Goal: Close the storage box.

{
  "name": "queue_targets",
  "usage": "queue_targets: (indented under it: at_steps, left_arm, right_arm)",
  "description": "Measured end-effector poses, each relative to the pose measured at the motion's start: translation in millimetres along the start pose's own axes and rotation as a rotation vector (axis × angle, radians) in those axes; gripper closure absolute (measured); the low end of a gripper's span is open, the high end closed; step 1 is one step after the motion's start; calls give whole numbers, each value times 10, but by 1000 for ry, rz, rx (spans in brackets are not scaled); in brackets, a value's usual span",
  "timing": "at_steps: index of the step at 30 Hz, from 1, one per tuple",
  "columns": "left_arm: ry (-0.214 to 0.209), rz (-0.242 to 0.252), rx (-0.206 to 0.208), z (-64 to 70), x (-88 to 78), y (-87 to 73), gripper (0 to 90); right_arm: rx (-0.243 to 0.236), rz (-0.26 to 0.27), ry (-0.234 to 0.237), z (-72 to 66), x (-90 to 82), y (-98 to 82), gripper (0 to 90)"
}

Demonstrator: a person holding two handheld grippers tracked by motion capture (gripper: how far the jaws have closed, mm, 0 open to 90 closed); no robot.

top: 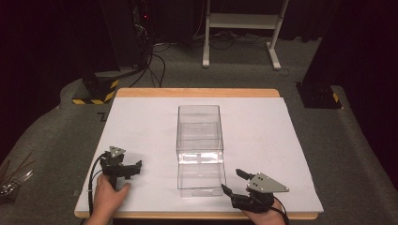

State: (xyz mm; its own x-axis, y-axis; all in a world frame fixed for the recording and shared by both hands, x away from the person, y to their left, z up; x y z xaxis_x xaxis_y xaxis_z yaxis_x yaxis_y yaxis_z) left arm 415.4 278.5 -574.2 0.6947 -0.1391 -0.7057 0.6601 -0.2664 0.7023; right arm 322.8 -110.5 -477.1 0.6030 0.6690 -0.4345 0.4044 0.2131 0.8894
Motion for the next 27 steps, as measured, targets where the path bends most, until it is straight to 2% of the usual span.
queue_targets:
  at_steps: [14, 27]
  left_arm:
    - [0, 0, 0, 0, 0, 0, 5]
    - [0, 0, 0, 0, 0, 0, 5]
  right_arm:
    - [-7, -40, 28, -38, 104, -132, 245]
    - [-13, -73, 24, -35, 195, -208, 245]
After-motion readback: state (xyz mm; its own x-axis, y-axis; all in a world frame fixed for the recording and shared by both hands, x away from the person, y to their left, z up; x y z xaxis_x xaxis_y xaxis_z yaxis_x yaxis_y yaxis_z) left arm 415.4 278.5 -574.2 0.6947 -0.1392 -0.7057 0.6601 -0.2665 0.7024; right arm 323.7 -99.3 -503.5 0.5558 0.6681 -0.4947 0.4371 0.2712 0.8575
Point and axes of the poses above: each handheld gripper's, and its own axes: x roughly forward along the jaws, y roughly out of its top, z roughly to its right, the point moved 9 cm from there along x, roughly forward along the jaws, and after that the axes turned 7 degrees about x, right-handed, at the moved point
